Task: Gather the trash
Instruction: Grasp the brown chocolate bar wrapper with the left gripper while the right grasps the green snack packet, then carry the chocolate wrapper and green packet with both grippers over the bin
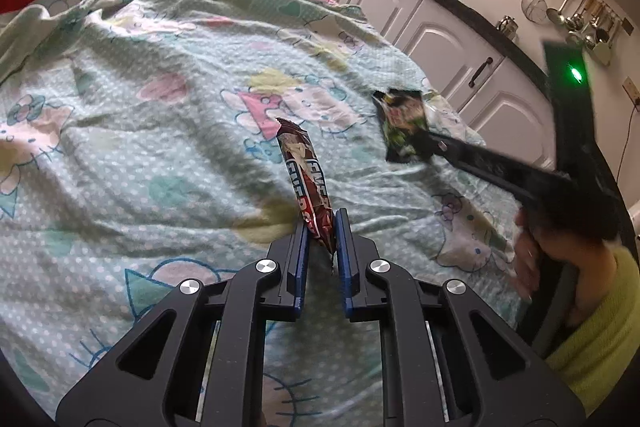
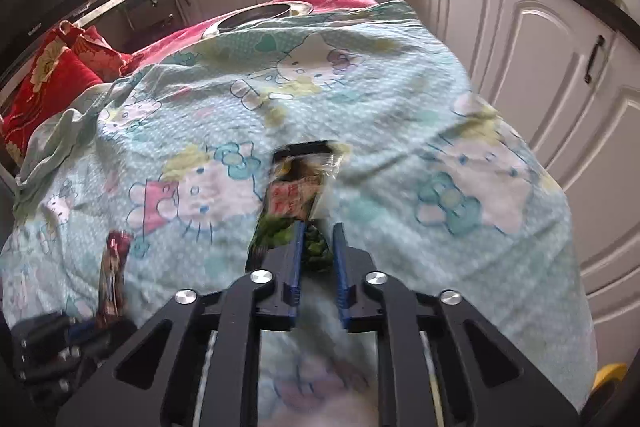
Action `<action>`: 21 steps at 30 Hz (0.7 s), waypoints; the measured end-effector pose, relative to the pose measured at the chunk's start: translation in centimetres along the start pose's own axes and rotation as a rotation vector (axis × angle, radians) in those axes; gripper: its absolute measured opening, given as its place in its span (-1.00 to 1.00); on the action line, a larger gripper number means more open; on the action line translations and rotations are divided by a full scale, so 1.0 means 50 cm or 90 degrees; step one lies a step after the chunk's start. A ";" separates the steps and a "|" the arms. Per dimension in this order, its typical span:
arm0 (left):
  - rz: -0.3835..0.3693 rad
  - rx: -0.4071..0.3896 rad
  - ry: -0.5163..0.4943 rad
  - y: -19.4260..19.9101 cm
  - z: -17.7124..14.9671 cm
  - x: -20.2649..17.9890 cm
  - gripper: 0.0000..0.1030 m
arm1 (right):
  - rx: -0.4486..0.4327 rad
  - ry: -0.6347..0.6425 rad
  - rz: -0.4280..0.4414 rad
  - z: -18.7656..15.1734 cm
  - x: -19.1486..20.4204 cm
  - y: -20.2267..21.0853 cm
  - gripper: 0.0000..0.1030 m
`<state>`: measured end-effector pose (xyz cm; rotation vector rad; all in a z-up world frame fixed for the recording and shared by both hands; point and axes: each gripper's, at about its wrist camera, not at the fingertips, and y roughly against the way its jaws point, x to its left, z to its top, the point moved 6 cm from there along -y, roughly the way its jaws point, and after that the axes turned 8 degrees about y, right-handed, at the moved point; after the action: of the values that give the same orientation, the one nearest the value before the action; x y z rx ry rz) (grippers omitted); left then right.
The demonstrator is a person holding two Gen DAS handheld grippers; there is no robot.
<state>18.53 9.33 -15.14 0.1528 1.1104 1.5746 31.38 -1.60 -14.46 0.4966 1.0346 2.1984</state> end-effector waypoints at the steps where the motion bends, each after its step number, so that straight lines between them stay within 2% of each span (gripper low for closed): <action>1: -0.003 -0.002 -0.002 0.005 -0.001 -0.005 -0.84 | -0.004 -0.004 -0.001 -0.006 -0.002 0.010 -0.80; 3: -0.007 -0.006 -0.008 0.011 0.001 -0.016 -0.84 | -0.018 -0.011 -0.009 -0.028 -0.011 0.045 -0.87; 13: -0.051 -0.022 -0.088 0.038 -0.008 -0.155 -0.84 | -0.088 -0.053 -0.046 -0.135 -0.072 0.222 -0.89; 21: -0.098 -0.003 -0.167 0.033 -0.058 -0.290 -0.84 | -0.143 -0.122 -0.086 -0.225 -0.151 0.359 -0.89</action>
<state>20.56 -4.09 -9.02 0.2567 0.8917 1.3764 23.23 -21.47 -7.80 0.5071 0.6915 2.0690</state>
